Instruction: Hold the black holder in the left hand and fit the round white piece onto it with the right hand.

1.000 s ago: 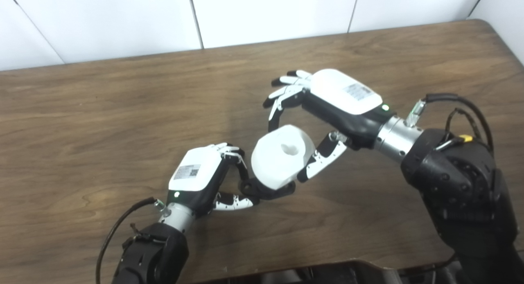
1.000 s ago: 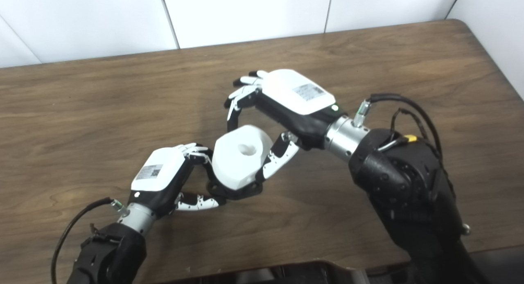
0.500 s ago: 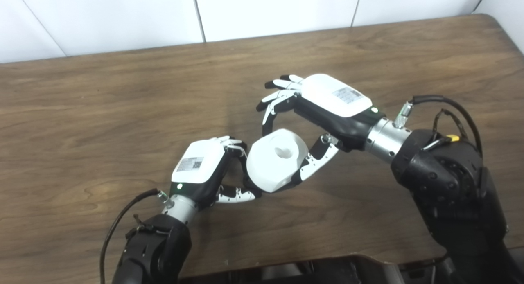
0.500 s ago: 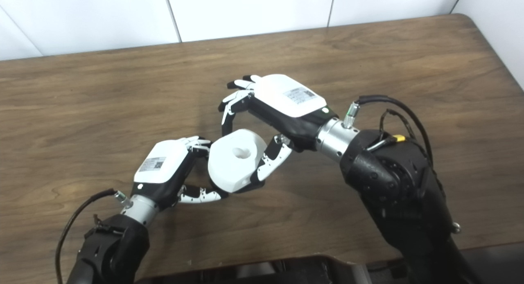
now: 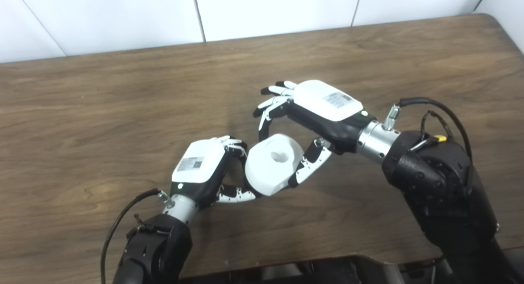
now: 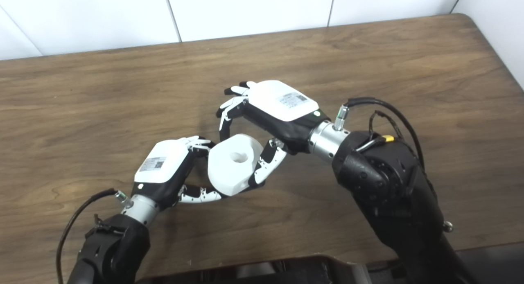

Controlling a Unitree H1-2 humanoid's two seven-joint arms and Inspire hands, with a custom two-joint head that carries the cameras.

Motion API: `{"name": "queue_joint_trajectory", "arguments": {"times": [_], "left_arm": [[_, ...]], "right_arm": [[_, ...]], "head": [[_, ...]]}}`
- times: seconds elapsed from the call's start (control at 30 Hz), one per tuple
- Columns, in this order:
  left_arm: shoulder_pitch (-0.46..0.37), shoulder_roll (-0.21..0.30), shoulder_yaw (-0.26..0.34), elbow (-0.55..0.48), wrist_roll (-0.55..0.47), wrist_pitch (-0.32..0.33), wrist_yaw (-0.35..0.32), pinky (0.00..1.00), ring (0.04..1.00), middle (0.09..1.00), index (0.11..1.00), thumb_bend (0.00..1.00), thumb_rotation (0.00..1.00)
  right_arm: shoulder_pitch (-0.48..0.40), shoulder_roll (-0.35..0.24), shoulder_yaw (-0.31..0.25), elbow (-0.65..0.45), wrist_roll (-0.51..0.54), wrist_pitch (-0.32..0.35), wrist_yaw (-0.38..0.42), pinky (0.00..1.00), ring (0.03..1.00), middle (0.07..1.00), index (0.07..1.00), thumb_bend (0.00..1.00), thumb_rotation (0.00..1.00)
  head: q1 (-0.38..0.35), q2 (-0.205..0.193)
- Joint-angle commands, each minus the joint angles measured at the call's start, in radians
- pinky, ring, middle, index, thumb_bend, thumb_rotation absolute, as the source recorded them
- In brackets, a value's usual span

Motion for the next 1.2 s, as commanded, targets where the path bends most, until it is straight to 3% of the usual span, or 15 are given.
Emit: {"name": "queue_joint_trajectory", "arguments": {"times": [0.0,1.17], "left_arm": [[-0.001,0.001,-0.009,-0.001,0.006,0.005,-0.028,0.88,0.884,0.815,0.490,0.51,0.05],[0.001,0.003,-0.006,-0.007,-0.004,-0.002,-0.026,0.87,0.880,0.813,0.490,0.51,0.05]], "right_arm": [[-0.027,0.004,-0.004,-0.009,-0.014,-0.036,-0.028,1.00,0.953,0.807,0.482,0.52,0.13],[-0.021,-0.016,0.001,0.005,-0.020,-0.075,-0.017,0.94,0.956,0.800,0.483,0.52,0.13]], "head": [[0.000,0.000],[-0.026,0.007]]}}
